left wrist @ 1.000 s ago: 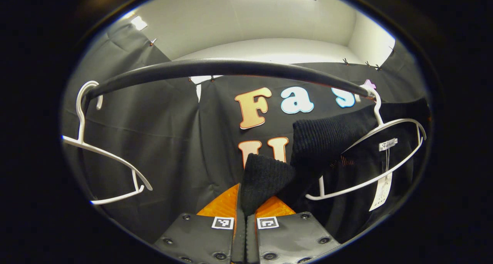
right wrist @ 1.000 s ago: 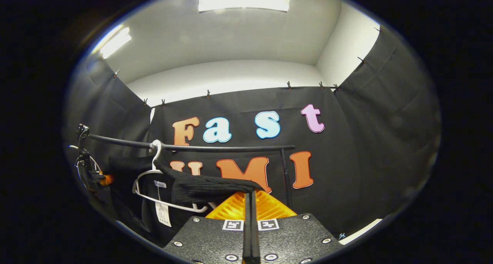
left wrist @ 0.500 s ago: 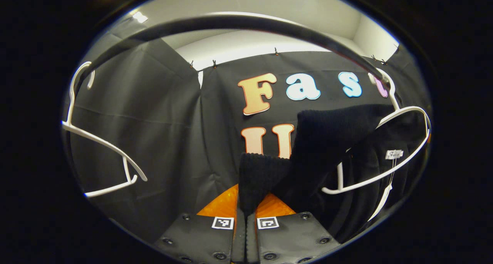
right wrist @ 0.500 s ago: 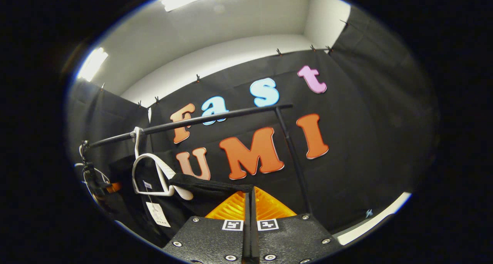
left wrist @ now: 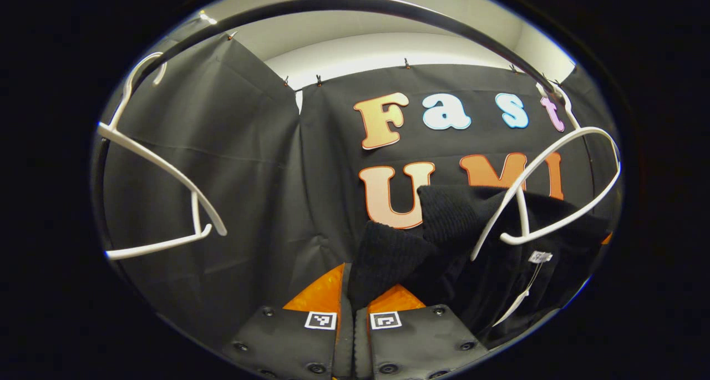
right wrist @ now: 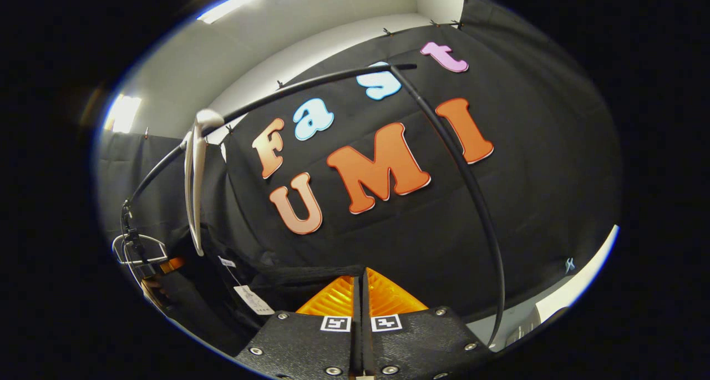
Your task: Grasp the clothes on the hanger with both hands and then place them into the laundry hamper below.
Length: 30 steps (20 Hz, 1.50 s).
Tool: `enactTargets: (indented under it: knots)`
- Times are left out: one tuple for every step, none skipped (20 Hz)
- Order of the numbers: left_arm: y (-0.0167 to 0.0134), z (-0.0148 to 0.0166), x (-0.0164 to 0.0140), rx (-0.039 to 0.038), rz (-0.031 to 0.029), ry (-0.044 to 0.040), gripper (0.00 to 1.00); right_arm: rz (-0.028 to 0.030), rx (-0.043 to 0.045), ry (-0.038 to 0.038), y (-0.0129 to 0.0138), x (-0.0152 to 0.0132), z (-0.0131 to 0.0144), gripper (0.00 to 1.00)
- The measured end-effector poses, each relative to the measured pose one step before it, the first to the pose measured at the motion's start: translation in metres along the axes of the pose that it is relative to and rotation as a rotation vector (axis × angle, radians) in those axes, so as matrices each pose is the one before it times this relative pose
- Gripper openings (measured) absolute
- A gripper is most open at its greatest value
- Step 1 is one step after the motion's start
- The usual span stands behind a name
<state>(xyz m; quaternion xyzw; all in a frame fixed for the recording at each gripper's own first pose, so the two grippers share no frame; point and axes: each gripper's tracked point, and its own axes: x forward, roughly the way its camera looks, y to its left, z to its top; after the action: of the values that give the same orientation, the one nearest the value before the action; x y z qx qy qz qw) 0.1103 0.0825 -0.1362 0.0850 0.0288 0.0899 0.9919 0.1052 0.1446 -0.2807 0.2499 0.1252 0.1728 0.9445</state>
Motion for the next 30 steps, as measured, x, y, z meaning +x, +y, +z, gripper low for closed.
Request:
enactTargets:
  knots:
    - [0.00035, -0.0023, -0.00552, 0.00209, -0.00275, -0.00334, 0.08, 0.00234, -0.00428, 0.0182, 0.00135, -0.00038, -0.01338, 0.0]
    - [-0.00042, -0.00107, -0.00563, 0.00508, -0.00579, -0.00126, 0.08, 0.00092, -0.00968, 0.02003, 0.00062, 0.00064, -0.01311, 0.0]
    - [-0.00192, -0.00258, -0.00602, 0.00414, -0.00919, -0.00263, 0.08, 0.00452, -0.00895, 0.01699, 0.00123, 0.00001, -0.01234, 0.0]
    - [-0.00158, -0.00476, -0.00732, 0.0067, -0.00707, -0.00058, 0.08, 0.00608, -0.00362, 0.01797, 0.00294, 0.00046, -0.01164, 0.0]
    - [-0.00396, -0.00691, -0.00687, -0.00231, -0.01293, 0.00318, 0.11, 0.00907, 0.00126, 0.01835, 0.00314, -0.00081, -0.01243, 0.0]
    - [-0.00688, -0.00737, -0.0047, -0.01062, -0.02193, 0.01111, 0.08, 0.01247, 0.00258, 0.01874, 0.00402, -0.00001, -0.01119, 0.0]
    - [-0.00715, -0.00977, -0.00364, -0.0169, -0.02663, 0.0185, 0.08, 0.007, -0.00095, 0.0193, 0.00443, -0.00048, -0.01452, 0.0]
    - [-0.00651, -0.01249, -0.00335, -0.01866, -0.02465, 0.02237, 0.08, 0.00981, -0.0029, 0.02043, 0.00369, 0.00033, -0.01471, 0.0]
    - [-0.00566, -0.01251, -0.00378, -0.00797, -0.01984, 0.01635, 0.08, 0.01516, -0.00473, 0.01614, 0.00633, -0.00018, -0.01552, 0.0]
    - [-0.00324, -0.01434, -0.00362, 0.00404, -0.01524, 0.01829, 0.08, 0.01164, -0.00805, 0.02304, 0.00558, -0.00032, -0.01642, 0.0]
    - [-0.00423, -0.01477, -0.00273, 0.00628, -0.01104, 0.01684, 0.11, 0.01153, -0.00997, 0.0259, 0.0052, -0.00129, -0.01854, 0.0]
    - [-0.00476, -0.01751, -0.00072, 0.00714, -0.01293, 0.02392, 0.08, 0.01219, -0.00871, 0.02826, 0.00514, 0.00149, -0.01712, 0.0]
    - [-0.00605, -0.01684, -0.00064, 0.00272, -0.01312, 0.02601, 0.08, 0.01125, -0.00458, 0.02782, 0.00653, 0.00104, -0.01643, 0.0]
    - [-0.00834, -0.01992, -0.00119, -0.00341, -0.01514, 0.02849, 0.08, 0.01033, -0.00233, 0.02238, 0.00337, 0.00315, -0.01306, 0.07]
    - [-0.00562, -0.01636, 0.00029, -0.00549, -0.01546, 0.02603, 0.08, 0.00628, -0.00837, 0.01732, 0.00256, 0.00318, -0.01375, 0.0]
    - [-0.00588, -0.01598, 0.00058, -0.00136, -0.01074, 0.02378, 0.08, 0.00056, -0.01453, 0.01363, 0.00125, 0.00119, -0.00981, 0.0]
    - [-0.00475, -0.01435, -0.00064, 0.00258, -0.00425, 0.02253, 0.08, -0.00434, -0.01646, 0.0114, 0.00086, -0.00086, -0.01136, 0.0]
    - [-0.003, -0.01526, 0.00311, 0.00245, 0.00012, 0.01538, 0.08, -0.00274, -0.01308, 0.00872, -0.00026, 0.00184, -0.00942, 0.0]
    - [-0.00489, -0.01413, 0.00303, -0.00176, -0.00582, 0.01788, 0.08, -0.00028, -0.00425, 0.00719, 0.00008, 0.00089, -0.00847, 0.0]
    - [-0.00406, -0.01397, 0.00456, -0.00949, -0.00691, 0.02192, 0.08, -0.00216, 0.00431, 0.0082, -0.00097, 0.00237, -0.00836, 0.0]
    - [-0.00484, -0.01458, 0.00422, -0.01551, -0.01267, 0.02225, 0.08, -0.00592, 0.00368, 0.00985, -0.00182, 0.00134, -0.00659, 0.0]
    - [-0.00421, -0.01559, 0.00329, -0.01433, -0.00944, 0.02136, 0.08, -0.01014, -0.00201, 0.00964, -0.00365, 0.00338, -0.00746, 0.0]
    - [-0.00499, -0.01534, 0.00273, -0.00975, -0.00647, 0.02523, 0.08, -0.01513, -0.00459, 0.00975, -0.00459, 0.00387, -0.01023, 0.0]
    - [-0.00165, -0.01367, 0.00364, -0.00735, -0.00419, 0.02105, 0.08, -0.01317, -0.00442, 0.0079, -0.00438, 0.00334, -0.00871, 0.0]
    - [-0.00273, -0.01345, 0.00447, -0.00763, -0.00231, 0.01819, 0.08, -0.01251, -0.0036, 0.00405, -0.00306, 0.00141, -0.00953, 0.0]
    - [-0.00231, -0.01318, 0.00616, -0.01136, 0.00131, 0.01716, 0.08, -0.01242, -0.00189, 0.00192, -0.00269, 0.00296, -0.00833, 0.0]
    - [-0.00268, -0.01406, 0.00651, -0.01656, -0.00355, 0.02083, 0.08, -0.00962, -0.00203, 0.00049, -0.00198, 0.00301, -0.01027, 0.0]
    - [-0.00489, -0.01439, 0.00545, -0.01617, -0.00822, 0.02472, 0.08, -0.0108, -0.0036, -0.00096, -0.00023, 0.0036, -0.00958, 0.0]
    - [-0.00501, -0.01875, 0.00654, -0.00954, -0.00363, 0.03437, 0.08, -0.00531, -0.00668, 0.0066, 0.00223, 0.00358, -0.01304, 0.0]
    - [-0.00244, -0.02077, 0.00418, -0.00291, -0.00069, 0.02873, 0.08, -0.00753, -0.01242, 0.01493, 0.0005, 0.00412, -0.0121, 0.0]
